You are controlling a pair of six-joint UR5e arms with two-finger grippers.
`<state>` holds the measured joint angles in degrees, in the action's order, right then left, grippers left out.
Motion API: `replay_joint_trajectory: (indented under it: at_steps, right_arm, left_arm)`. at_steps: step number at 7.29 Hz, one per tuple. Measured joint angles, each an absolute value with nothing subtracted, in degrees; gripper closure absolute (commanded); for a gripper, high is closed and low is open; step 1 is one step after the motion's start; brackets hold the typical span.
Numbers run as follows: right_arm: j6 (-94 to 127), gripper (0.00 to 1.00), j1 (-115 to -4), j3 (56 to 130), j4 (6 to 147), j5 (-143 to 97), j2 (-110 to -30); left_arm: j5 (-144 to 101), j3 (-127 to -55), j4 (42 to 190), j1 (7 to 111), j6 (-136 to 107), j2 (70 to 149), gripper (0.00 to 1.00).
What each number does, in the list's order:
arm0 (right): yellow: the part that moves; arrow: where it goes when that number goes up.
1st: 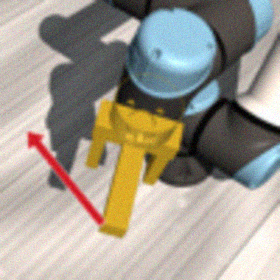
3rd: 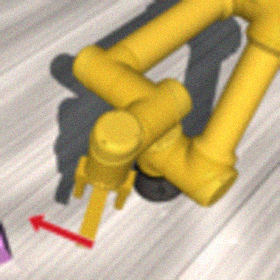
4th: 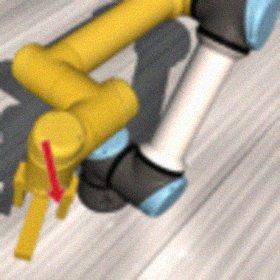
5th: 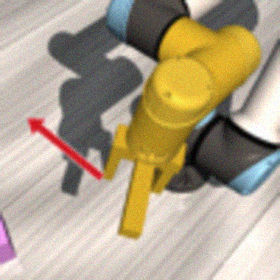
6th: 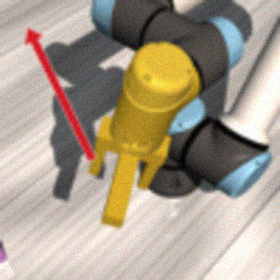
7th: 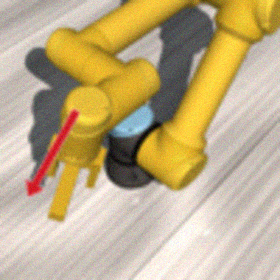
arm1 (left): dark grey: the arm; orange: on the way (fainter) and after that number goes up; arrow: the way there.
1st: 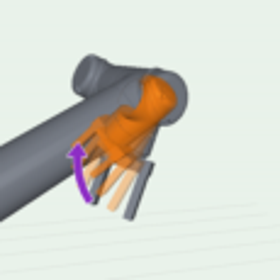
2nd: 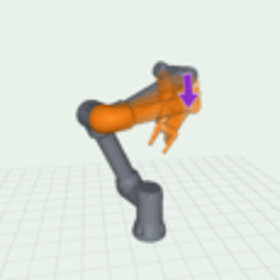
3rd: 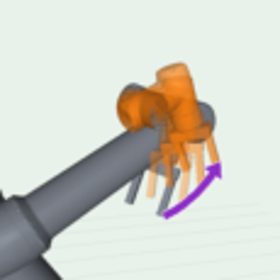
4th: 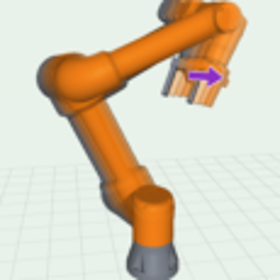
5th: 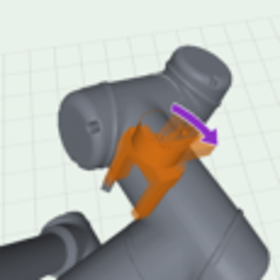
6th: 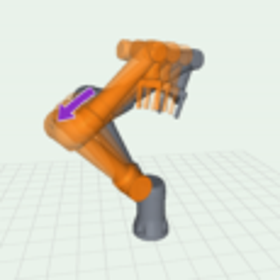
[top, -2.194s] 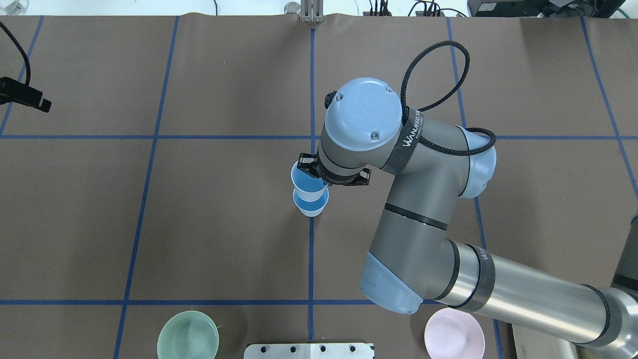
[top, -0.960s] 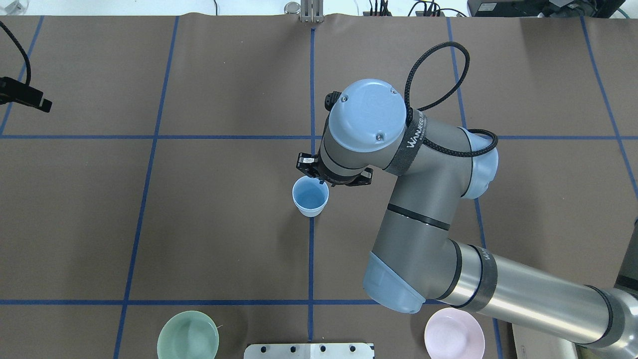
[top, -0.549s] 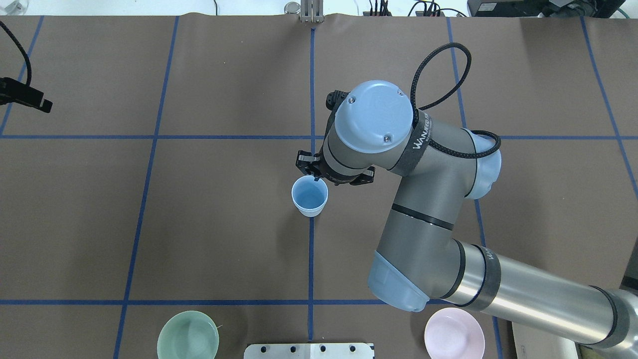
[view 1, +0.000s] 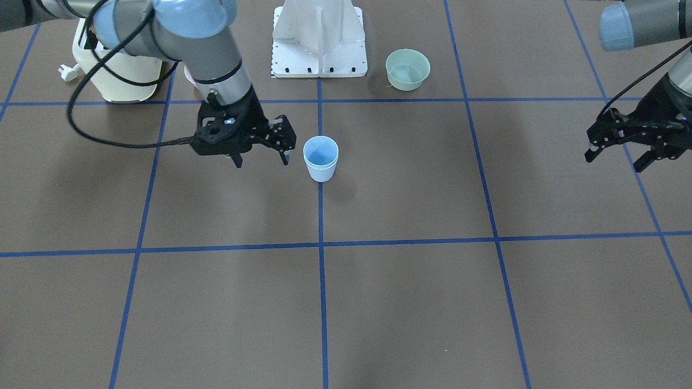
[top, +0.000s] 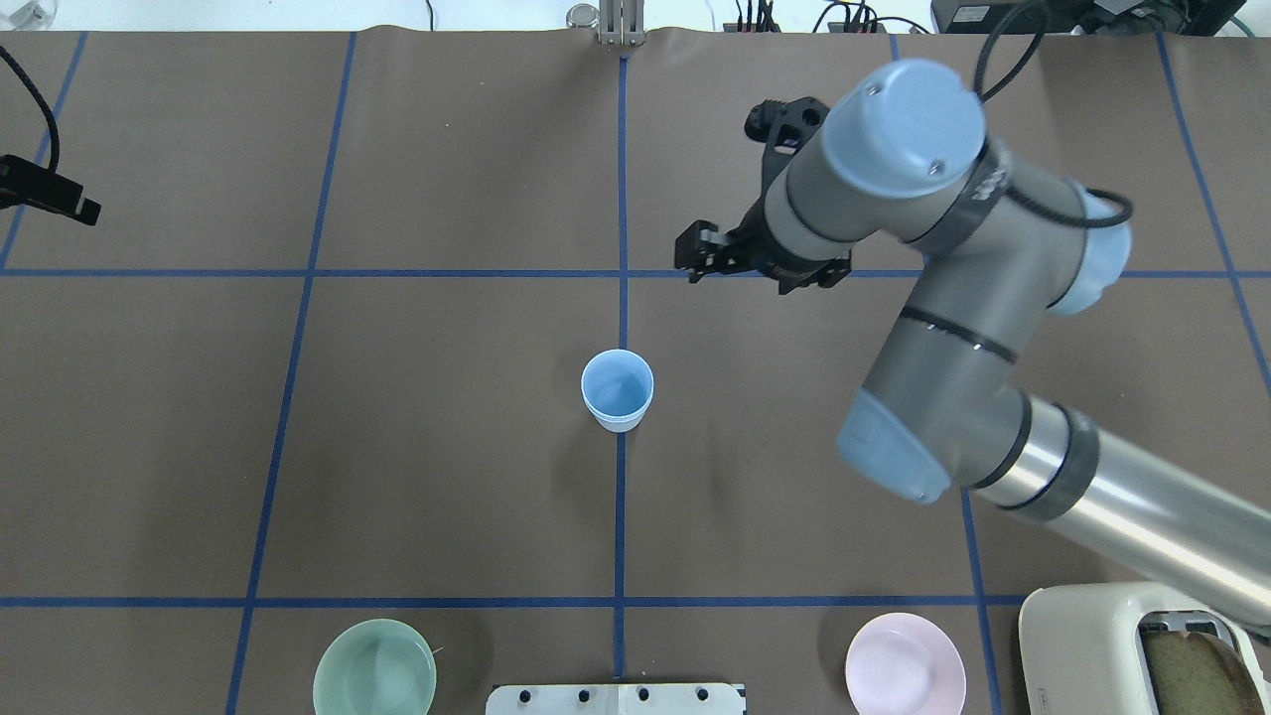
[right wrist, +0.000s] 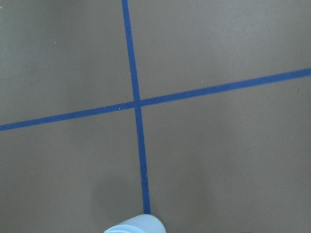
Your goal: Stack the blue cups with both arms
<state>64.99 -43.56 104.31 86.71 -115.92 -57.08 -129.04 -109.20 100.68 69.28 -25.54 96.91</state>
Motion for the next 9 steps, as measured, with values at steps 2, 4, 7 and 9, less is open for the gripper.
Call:
replay_joint_trajectory:
  at_steps: [2,4,7,9]
  right_arm:
    - [52.31,0.0,-55.48,104.52,86.55,-126.25,-63.55]
    - [36.63,0.0,-65.08,103.77,86.43,-128.29,-71.95]
    - [19.65,0.0,-77.14,100.38,86.77,-129.96,-78.8]
    - [16.89,0.0,-80.45,99.33,87.06,-131.05,-80.16]
  left_arm:
    - [-129.16,-108.24,100.68,71.48,-21.04,95.63,0.02]
    - [-131.81,-105.79,100.37,75.05,-15.56,95.0,0.02]
    - [-133.85,-102.99,100.08,78.33,-11.43,94.52,0.02]
    - [-133.94,-102.81,100.27,78.78,-10.99,94.01,0.02]
